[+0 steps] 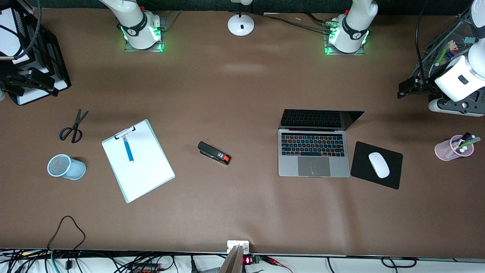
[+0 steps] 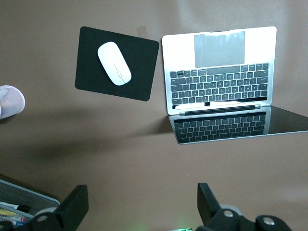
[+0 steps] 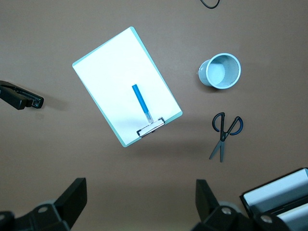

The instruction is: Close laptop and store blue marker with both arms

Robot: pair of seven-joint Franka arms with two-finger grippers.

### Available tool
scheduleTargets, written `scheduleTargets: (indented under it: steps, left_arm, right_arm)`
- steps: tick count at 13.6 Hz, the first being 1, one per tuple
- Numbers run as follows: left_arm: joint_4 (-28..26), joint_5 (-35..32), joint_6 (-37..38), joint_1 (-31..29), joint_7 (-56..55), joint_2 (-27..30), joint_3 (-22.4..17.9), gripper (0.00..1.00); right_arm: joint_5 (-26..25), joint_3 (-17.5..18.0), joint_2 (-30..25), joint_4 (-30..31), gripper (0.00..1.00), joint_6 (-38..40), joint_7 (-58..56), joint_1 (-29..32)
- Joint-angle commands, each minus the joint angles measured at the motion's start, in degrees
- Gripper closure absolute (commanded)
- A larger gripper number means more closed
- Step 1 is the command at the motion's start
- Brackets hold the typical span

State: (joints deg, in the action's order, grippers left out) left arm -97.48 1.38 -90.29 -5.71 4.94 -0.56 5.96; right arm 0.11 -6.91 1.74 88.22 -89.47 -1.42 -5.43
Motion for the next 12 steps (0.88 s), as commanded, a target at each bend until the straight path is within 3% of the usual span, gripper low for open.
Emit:
scheduleTargets:
  steps: [1, 7, 9, 10, 12]
  left_arm:
    - [1.51, 0.11, 0.99, -0.27, 1.04, -0.32, 0.02, 0.00]
    - [1.42, 0.29, 0.99, -0.35, 0.95, -0.66, 0.02, 0.03]
    - [1.51, 0.11, 3.26, 0.00, 0.69, -0.75, 0.02, 0.63]
    - [1.51, 0.11, 5.37, 0.09, 0.43, -0.75, 0.02, 0.82]
    - [1.68, 0.11, 5.47, -0.18, 0.51, -0.84, 0.02, 0.96]
  right_arm:
    - [-0.55, 0.32, 0.02, -0.94, 0.00, 2.71, -0.25, -0.10]
    - [-0.63, 0.15, 2.21, -1.03, 0.00, 1.85, -0.69, 0.25]
    - [-0.72, 0.23, 4.67, -1.12, 0.00, 1.14, -0.69, -0.02]
    - [-0.55, 0.23, 5.72, -1.12, 0.00, 0.45, -0.60, 0.07]
    - [-0.02, 0.23, 8.79, -1.12, 0.00, -2.53, -0.51, 0.25]
